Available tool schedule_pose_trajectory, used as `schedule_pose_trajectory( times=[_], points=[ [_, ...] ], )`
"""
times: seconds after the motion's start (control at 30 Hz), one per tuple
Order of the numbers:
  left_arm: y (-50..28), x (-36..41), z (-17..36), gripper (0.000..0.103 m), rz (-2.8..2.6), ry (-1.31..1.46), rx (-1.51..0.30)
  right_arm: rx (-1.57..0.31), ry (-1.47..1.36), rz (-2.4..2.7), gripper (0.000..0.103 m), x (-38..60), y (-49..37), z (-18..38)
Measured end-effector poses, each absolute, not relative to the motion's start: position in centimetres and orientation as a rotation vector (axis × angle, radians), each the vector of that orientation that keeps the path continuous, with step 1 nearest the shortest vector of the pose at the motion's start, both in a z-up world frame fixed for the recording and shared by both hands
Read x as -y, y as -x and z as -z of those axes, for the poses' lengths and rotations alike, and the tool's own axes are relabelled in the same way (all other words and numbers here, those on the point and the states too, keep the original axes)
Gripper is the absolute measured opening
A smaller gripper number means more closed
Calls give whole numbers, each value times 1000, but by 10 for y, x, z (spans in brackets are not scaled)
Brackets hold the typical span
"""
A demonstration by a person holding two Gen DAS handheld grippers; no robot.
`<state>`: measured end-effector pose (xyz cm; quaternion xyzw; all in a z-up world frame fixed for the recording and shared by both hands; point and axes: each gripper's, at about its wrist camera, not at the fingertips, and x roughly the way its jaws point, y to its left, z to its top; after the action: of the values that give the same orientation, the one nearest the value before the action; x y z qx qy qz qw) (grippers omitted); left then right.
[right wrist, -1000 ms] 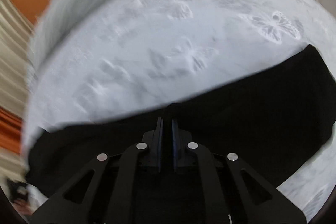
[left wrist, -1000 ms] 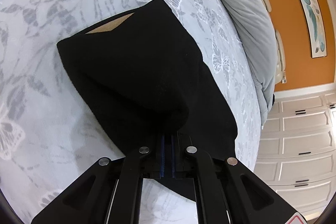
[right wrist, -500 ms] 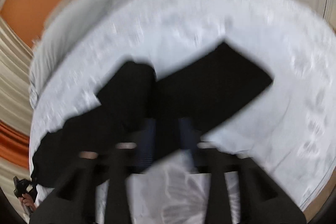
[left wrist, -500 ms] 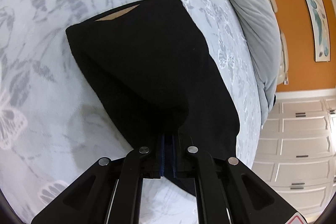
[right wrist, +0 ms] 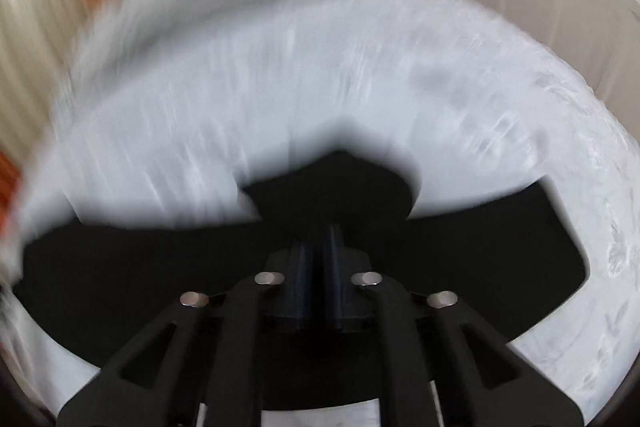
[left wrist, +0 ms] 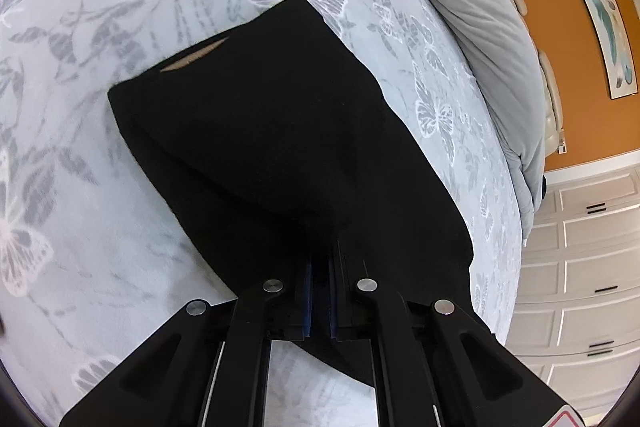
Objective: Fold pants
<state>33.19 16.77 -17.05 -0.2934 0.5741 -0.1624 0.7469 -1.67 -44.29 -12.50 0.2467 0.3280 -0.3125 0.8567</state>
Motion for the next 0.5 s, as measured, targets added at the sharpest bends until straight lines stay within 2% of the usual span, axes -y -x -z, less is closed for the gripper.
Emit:
schedule_pose_trajectory(
  times=[0.1,0.23,0.3,0.37,0.4,0.43,0.5],
  points=[
    [-333,-170,177,6,356,619,-1286,-617,-668,688,3,479,66,121],
    [-332,-171,190,8,372,653,-1353,-831,-949,763,5,519,111,207],
    [-329,-170,188,8,355,643,-1343,-826,-922,764,12,514,109,202],
    [-328,-167,185,8,348,618,-1326,-799,-865,767,35,510,106,191],
    [-327,-165,183,8,343,606,-1318,-777,-852,764,64,510,103,187],
    [-326,-164,182,8,338,595,-1312,-761,-832,792,77,511,102,187],
    [-326,-163,183,11,320,596,-1309,-772,-826,839,77,517,96,194]
  ],
)
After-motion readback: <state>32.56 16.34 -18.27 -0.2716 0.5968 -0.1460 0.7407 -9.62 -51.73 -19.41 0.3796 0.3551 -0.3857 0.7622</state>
